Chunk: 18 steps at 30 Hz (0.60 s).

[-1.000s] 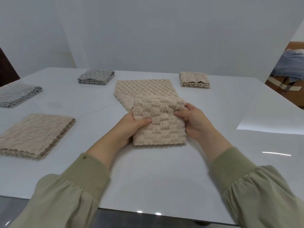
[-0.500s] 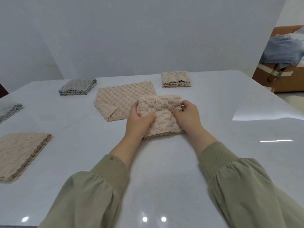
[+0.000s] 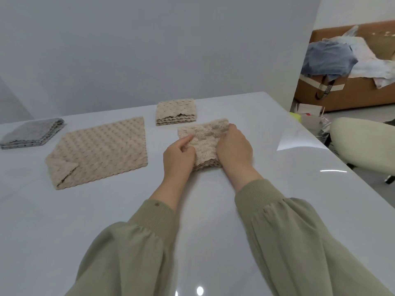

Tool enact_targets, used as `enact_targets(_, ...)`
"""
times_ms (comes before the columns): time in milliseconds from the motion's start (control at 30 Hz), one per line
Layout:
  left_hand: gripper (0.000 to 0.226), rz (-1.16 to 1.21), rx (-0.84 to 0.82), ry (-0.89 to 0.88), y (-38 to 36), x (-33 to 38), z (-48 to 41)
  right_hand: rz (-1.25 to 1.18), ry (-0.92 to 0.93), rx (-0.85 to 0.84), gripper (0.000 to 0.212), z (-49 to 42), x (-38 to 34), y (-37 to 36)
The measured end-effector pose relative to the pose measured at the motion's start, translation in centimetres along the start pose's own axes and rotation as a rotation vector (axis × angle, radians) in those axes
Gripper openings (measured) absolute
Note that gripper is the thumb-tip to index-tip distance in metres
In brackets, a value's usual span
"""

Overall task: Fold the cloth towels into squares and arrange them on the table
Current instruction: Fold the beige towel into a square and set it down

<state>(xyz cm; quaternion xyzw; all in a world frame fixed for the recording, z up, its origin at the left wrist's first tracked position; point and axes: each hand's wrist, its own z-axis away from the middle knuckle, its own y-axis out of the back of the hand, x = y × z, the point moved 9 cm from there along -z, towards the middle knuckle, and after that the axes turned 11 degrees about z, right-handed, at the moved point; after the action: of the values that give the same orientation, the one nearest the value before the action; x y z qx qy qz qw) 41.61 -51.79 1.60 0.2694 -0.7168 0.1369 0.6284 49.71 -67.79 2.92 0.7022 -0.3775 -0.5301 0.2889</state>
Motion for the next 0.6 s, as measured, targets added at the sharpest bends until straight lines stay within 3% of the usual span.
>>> enact_targets(267, 0.047, -0.06, -0.136, 0.012, -7.2, 0.9, -0.3, 0.339, -0.029, 0.022, 0.036, -3.5, 4.4, 3.2)
enact_targets(433, 0.066, 0.023, -0.239, 0.043, -8.9, 1.0, -0.1, 0.466, -0.039, 0.102, 0.034, -4.0, 4.4, 5.7)
enact_targets(533, 0.057, 0.109, -0.253, 0.059, -7.2, 0.7, -0.4, 0.53, 0.039, 0.006, 0.038, -2.9, 2.7, 4.4)
enact_targets(600, 0.047, 0.048, -0.202, -0.008, -5.5, 0.8, -0.7, 0.551, 0.112, -0.037, 0.04, -1.4, 0.9, 2.7)
